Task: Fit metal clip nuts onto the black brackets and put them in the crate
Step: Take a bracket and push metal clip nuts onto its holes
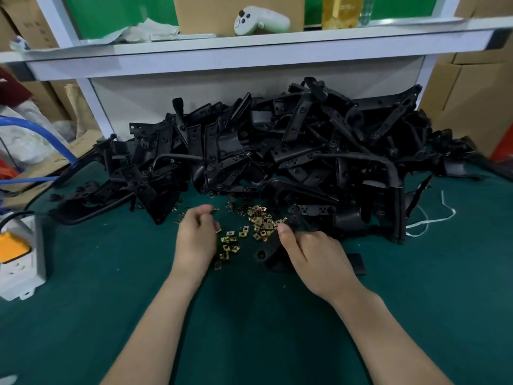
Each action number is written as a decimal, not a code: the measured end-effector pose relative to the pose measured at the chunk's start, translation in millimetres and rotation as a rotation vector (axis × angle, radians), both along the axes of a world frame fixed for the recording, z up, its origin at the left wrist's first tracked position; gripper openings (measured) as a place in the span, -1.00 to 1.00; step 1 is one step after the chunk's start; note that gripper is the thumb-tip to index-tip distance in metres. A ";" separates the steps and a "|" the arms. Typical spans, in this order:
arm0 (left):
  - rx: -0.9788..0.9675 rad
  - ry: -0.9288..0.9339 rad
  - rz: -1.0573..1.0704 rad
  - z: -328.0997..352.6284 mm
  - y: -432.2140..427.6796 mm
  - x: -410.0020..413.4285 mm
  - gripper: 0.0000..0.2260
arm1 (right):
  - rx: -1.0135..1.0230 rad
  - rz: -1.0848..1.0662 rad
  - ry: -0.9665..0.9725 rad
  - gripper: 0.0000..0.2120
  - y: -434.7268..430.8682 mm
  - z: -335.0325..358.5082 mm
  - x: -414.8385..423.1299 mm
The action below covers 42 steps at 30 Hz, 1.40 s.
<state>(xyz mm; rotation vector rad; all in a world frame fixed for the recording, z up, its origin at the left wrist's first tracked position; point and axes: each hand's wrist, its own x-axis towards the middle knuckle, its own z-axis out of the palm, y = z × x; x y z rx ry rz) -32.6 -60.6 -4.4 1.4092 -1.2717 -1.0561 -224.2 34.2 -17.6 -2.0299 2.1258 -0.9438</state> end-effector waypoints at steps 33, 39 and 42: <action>-0.411 -0.308 -0.227 -4.1 14.0 -8.3 -0.84 | 0.075 0.051 -0.080 -0.31 5.4 8.2 -10.3; -0.415 -0.366 -0.240 -3.6 16.5 -8.5 -0.71 | 0.126 0.070 -0.078 -0.25 5.6 11.4 -9.5; -0.362 -0.226 -0.237 2.5 19.1 -11.2 -0.72 | 0.129 0.085 -0.095 -0.32 6.2 13.2 -9.6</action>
